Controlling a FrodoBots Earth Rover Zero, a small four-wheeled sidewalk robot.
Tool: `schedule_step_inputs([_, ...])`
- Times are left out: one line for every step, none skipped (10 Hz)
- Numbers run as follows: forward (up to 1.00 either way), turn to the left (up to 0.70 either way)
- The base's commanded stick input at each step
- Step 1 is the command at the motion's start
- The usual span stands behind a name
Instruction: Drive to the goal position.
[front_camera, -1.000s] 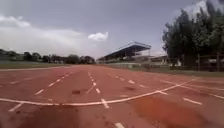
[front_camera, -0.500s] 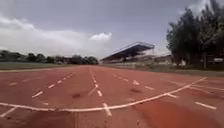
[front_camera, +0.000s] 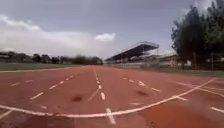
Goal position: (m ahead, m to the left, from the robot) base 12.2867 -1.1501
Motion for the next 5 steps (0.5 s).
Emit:
schedule_step_inputs([0.45,0.0])
schedule_step_inputs([0.45,0.0])
schedule_step_inputs([0.45,0.0])
schedule_step_inputs([0.45,0.0])
schedule_step_inputs([0.45,0.0])
